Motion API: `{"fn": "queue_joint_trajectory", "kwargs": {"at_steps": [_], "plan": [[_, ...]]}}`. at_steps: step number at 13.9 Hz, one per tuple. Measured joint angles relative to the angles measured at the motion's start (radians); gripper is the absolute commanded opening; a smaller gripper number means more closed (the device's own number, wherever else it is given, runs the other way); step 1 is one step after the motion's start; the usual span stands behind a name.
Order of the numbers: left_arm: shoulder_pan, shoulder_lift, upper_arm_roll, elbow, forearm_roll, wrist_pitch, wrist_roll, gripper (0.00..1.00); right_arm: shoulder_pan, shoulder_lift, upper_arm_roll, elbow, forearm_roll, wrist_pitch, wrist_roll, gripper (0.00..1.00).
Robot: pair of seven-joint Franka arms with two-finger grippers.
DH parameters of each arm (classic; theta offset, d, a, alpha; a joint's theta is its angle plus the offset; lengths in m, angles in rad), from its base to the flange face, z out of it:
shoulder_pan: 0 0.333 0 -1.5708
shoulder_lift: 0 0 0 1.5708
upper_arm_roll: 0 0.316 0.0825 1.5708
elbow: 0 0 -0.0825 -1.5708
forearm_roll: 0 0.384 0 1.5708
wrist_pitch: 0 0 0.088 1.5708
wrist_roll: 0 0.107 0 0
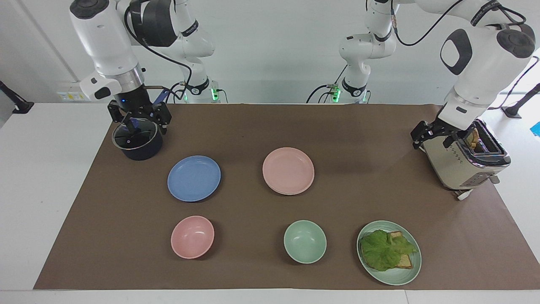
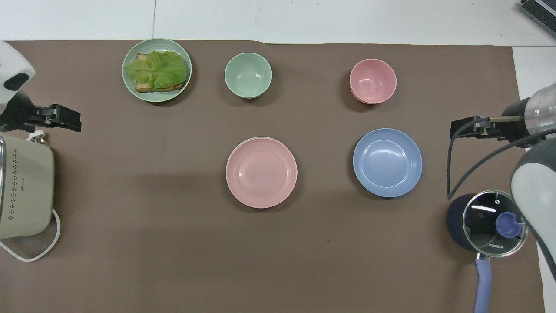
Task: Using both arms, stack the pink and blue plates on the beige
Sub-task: 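Reach the right gripper to the blue plate rim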
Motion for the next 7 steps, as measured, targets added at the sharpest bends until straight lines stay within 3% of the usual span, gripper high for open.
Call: {"fn": "queue_joint_trajectory", "kwargs": {"at_steps": [3,7], "plan": [[0.027,-0.042,0.003,0.005,0.001,-0.030,0.023,1.00,0.007,0.038,0.001,-0.018,0.000,0.032,0.000,1.00],[0.028,-0.048,0.000,0.005,0.001,-0.036,0.023,1.00,0.026,0.094,0.002,-0.136,0.000,0.218,0.000,1.00]]}}
